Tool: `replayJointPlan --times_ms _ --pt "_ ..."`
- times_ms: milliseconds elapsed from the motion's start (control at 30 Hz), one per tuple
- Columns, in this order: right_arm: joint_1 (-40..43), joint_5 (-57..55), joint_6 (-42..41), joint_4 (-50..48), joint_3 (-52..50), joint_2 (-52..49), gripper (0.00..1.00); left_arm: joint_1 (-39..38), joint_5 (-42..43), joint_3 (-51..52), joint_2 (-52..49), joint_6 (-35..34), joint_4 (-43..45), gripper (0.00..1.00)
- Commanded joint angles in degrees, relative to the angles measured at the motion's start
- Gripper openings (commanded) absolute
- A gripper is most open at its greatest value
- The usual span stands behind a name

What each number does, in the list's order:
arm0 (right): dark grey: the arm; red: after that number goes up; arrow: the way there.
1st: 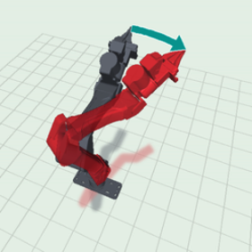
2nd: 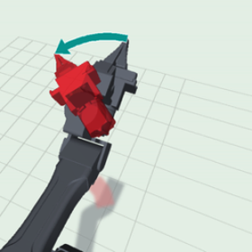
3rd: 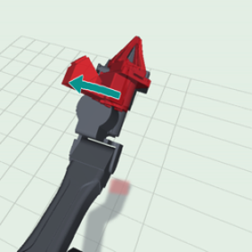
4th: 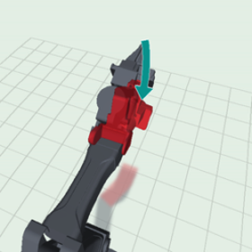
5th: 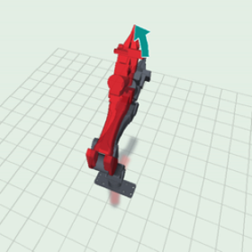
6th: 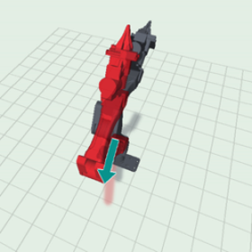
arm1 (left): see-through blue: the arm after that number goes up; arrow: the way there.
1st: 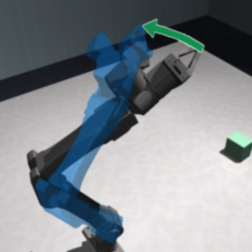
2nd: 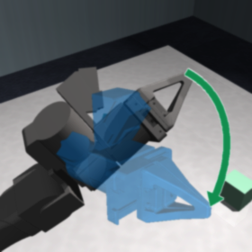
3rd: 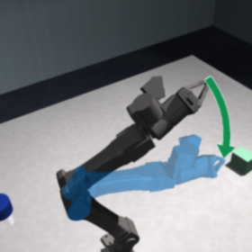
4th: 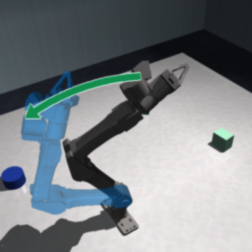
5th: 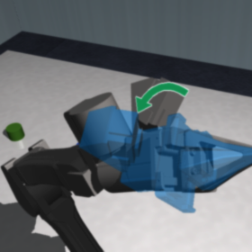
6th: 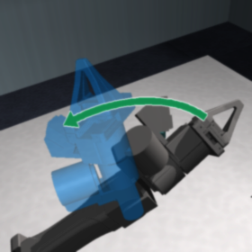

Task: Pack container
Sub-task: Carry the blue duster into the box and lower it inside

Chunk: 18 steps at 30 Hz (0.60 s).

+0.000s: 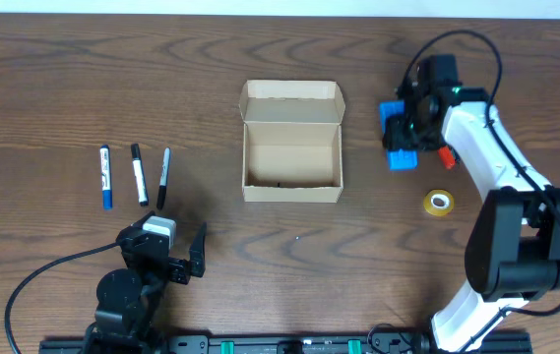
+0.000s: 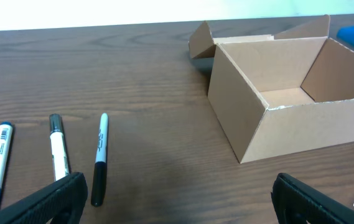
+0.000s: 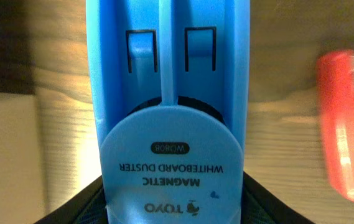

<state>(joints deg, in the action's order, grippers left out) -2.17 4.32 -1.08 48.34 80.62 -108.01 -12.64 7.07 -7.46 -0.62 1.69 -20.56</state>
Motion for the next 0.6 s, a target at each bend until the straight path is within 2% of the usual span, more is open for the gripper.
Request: replayJointPlan --times_ms 0,167,367,567 --pt "-0.92 0.15 -1.01 3.19 6.73 4.11 0.49 -0.13 -0.7 1.25 0.37 -0.2 -0.17 0.95" --pt "-5.05 0.46 -1.25 5.92 12.94 8.98 0.49 -0.13 -0.7 1.25 0.37 -0.2 -0.17 0.95" --pt "-15.3 -0.07 -0.98 4.48 13.84 14.16 0.49 -0.13 -0.7 1.25 0.37 -0.2 -0.2 0.95" --pt "-25.99 -0.44 6.78 4.0 13.7 12.59 0.49 -0.13 -0.7 1.25 0.37 -0.2 -0.17 0.95"
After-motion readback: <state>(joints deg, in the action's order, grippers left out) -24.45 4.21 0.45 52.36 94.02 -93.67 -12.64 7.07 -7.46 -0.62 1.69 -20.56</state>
